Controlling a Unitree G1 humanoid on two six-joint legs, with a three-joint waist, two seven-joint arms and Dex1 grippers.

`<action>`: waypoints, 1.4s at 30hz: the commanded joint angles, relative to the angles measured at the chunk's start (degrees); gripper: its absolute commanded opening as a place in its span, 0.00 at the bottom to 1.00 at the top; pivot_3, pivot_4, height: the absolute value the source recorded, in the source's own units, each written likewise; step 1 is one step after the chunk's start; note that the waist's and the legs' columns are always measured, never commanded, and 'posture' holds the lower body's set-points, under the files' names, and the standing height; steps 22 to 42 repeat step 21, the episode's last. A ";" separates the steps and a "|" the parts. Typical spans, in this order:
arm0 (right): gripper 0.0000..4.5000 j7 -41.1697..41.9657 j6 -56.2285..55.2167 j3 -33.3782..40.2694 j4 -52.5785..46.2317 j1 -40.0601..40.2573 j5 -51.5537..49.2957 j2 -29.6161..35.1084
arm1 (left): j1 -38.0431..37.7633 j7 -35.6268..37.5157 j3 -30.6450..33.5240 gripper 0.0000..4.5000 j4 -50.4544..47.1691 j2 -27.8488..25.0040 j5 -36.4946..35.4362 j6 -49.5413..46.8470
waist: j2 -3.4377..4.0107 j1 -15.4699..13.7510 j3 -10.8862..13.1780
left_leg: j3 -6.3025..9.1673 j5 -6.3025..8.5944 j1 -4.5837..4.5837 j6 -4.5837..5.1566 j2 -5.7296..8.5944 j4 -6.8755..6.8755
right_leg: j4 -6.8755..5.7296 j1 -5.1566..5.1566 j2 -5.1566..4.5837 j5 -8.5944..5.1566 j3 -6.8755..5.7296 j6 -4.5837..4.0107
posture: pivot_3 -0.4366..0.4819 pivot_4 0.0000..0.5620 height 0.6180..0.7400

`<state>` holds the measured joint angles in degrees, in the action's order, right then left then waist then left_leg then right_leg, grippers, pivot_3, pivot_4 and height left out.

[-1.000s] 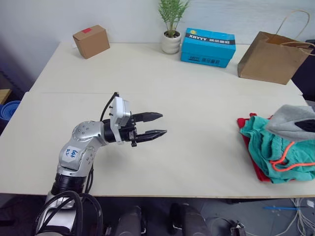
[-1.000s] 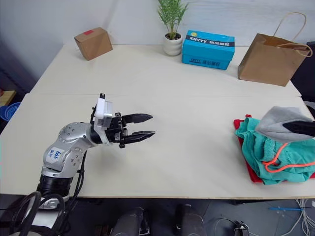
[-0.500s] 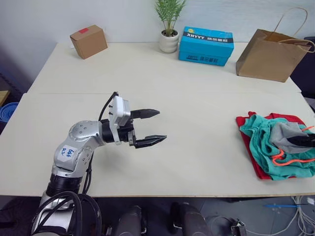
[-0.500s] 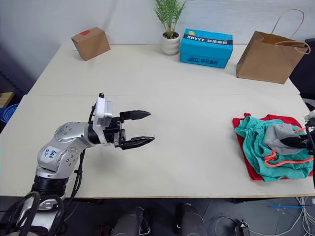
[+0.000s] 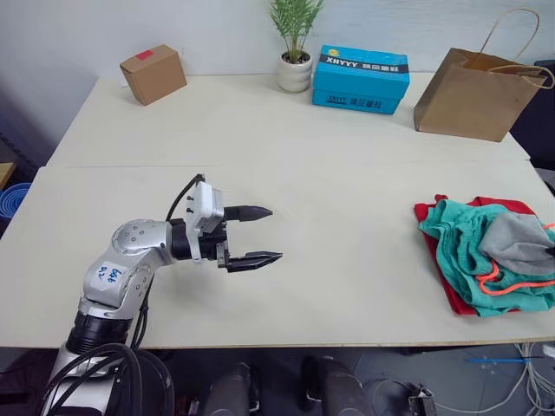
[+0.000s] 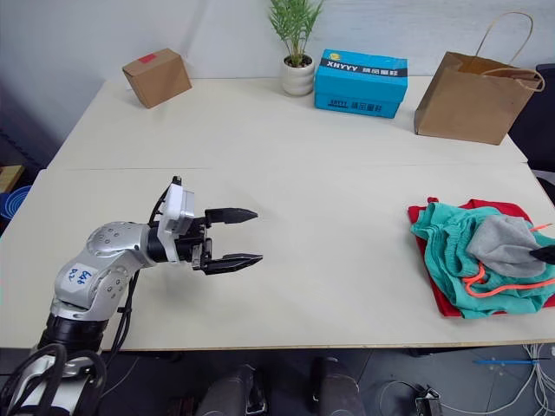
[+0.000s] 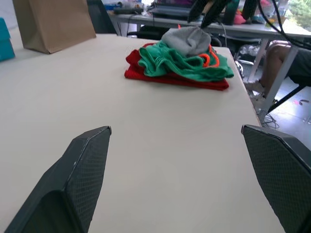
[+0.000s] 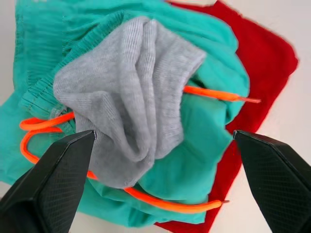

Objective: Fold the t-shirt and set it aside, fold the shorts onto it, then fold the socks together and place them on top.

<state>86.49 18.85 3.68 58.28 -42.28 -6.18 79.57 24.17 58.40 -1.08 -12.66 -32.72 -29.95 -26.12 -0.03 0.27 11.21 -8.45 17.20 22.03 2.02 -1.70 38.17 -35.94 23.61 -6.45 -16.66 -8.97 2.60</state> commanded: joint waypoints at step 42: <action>0.99 -11.05 -41.58 -0.65 -38.42 21.27 -9.06 -46.04 | -15.18 -9.60 8.83 1.00 6.14 -11.60 19.98 21.70 | -0.08 -1.63 0.04 | 0.10 0.05 0.04 0.18 0.06 0.05 | 0.00 -0.06 -0.11 0.04 -0.09 0.06 | 0.48 0.27 1.00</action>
